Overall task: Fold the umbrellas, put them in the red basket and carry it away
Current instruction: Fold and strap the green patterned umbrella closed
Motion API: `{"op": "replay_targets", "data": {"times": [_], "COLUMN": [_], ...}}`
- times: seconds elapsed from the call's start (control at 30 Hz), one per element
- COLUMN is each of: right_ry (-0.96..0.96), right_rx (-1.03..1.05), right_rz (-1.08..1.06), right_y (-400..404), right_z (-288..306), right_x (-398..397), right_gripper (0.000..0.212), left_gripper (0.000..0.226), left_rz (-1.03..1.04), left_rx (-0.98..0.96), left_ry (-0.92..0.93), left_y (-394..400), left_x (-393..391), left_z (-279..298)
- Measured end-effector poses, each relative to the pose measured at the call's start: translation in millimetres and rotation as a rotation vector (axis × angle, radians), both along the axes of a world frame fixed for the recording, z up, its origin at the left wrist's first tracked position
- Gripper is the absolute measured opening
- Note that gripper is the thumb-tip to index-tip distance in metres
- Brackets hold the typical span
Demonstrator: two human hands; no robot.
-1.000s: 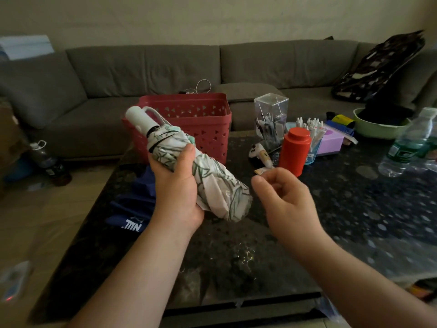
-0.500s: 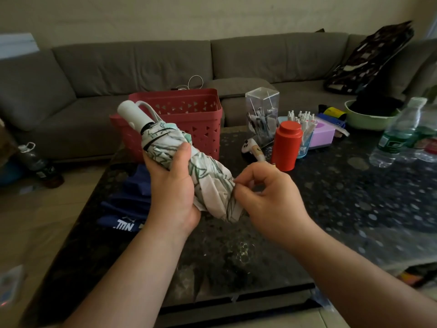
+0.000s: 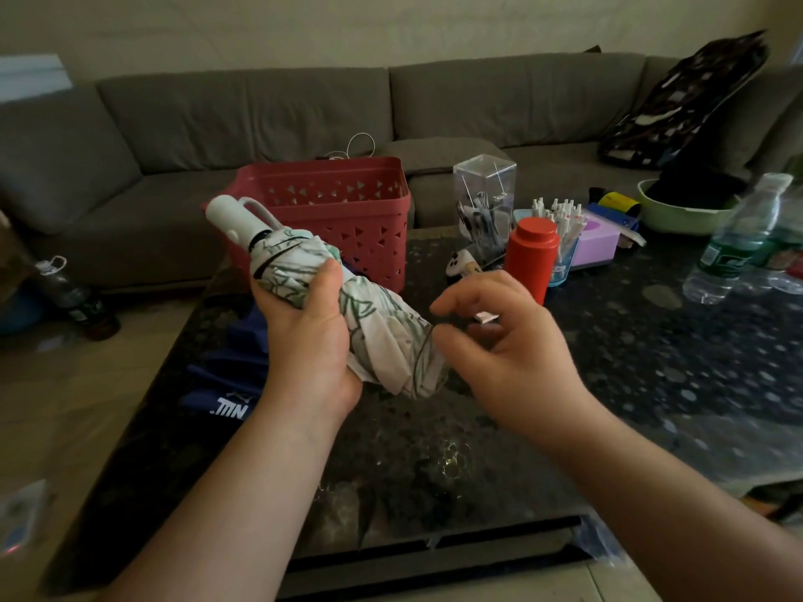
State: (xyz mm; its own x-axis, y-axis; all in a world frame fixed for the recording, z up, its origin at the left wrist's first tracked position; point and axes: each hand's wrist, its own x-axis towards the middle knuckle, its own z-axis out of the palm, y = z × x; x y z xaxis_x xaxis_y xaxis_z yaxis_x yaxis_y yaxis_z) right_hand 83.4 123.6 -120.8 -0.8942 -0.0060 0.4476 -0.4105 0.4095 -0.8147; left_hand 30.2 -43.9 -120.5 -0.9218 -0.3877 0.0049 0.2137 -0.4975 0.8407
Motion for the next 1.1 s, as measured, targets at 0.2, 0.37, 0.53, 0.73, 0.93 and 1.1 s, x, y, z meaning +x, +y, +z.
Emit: {"op": "replay_targets", "data": {"times": [0.2,0.37,0.53,0.73,0.93,1.1], "right_ry": [-0.122,-0.126,-0.407,-0.496,-0.157,-0.023], "right_rx": [0.156,0.277,-0.023,-0.367,-0.019,0.440], "right_rz": [-0.065,-0.061,0.076,0.124,-0.088,-0.142], "right_y": [-6,-9,-9,-18,-10,-13], "right_z": [-3,0,2,-14,-8,-20], "right_x": [-3,-3,-4,-3,1,5], "right_gripper": [0.013,0.015,0.013,0.015,0.013,0.041], "left_gripper": [0.078,0.084,0.087,0.078,0.090,0.088], "left_rz": [0.020,0.026,0.009,0.000,0.021,0.103], "left_rx": [-0.120,-0.314,-0.365,-0.137,-0.164,-0.079], "left_ry": [0.101,0.221,0.267,0.136,0.134,0.042], "left_y": [4,5,3,2,0,-3], "left_x": [3,10,11,4,5,0], "left_z": [-1,0,1,-2,-1,-3]}}
